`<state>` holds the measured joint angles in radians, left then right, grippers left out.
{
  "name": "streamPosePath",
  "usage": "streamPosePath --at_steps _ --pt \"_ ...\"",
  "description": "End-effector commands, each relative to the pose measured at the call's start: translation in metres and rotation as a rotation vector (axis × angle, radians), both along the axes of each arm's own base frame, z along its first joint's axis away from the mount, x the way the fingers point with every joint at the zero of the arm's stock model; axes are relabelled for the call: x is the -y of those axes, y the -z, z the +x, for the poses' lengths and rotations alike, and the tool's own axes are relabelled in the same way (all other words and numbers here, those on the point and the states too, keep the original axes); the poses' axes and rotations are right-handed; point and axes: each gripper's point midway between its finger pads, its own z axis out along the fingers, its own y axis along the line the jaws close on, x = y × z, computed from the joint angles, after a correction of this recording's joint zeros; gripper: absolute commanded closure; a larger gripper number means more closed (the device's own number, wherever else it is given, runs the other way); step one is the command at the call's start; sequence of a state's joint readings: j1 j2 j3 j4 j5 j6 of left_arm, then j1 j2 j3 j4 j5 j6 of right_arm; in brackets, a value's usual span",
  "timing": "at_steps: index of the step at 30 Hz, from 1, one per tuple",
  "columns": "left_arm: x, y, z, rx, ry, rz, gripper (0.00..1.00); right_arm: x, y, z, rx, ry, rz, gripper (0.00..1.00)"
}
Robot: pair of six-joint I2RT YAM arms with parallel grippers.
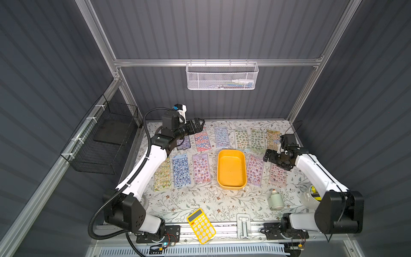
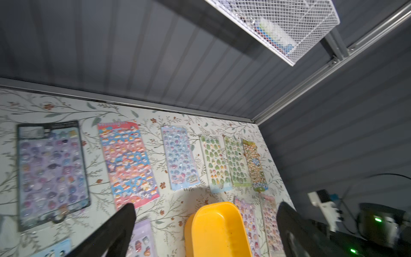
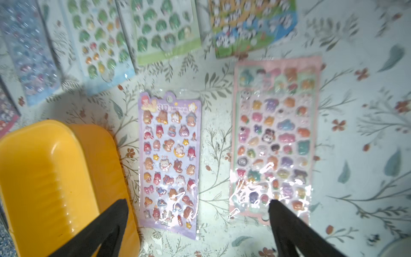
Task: Take the stickers out of the storage box
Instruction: Place the sticker at the center of the board, then reset both arms
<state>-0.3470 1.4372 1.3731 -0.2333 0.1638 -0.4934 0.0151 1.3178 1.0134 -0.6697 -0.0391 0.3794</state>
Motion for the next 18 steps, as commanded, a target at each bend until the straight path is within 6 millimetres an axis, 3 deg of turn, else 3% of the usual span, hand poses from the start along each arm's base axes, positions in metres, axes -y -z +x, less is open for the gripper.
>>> streamPosePath --at_steps 1,5,8,12,16,18 --pt "-0.041 0.005 -0.003 0.012 -0.177 0.13 0.0 0.016 -0.026 0.008 0.122 0.027 -0.088 0.01" --pt "-0.089 0.014 -0.012 0.01 -0.399 0.248 0.0 0.033 -0.058 0.012 0.311 0.116 -0.149 0.01" --pt "-0.118 0.017 -0.024 0.039 -0.511 0.337 0.0 0.047 -0.099 0.009 0.552 0.188 -0.196 0.01" --pt "-0.142 0.019 -0.037 0.091 -0.599 0.427 0.0 0.064 -0.129 -0.005 0.801 0.279 -0.256 0.01" --pt "-0.161 0.027 -0.047 0.159 -0.672 0.502 0.0 0.055 -0.156 -0.018 1.22 0.188 -0.393 0.01" --pt "-0.167 0.032 -0.05 0.174 -0.696 0.535 0.0 0.06 -0.158 -0.027 1.312 0.23 -0.415 0.01"
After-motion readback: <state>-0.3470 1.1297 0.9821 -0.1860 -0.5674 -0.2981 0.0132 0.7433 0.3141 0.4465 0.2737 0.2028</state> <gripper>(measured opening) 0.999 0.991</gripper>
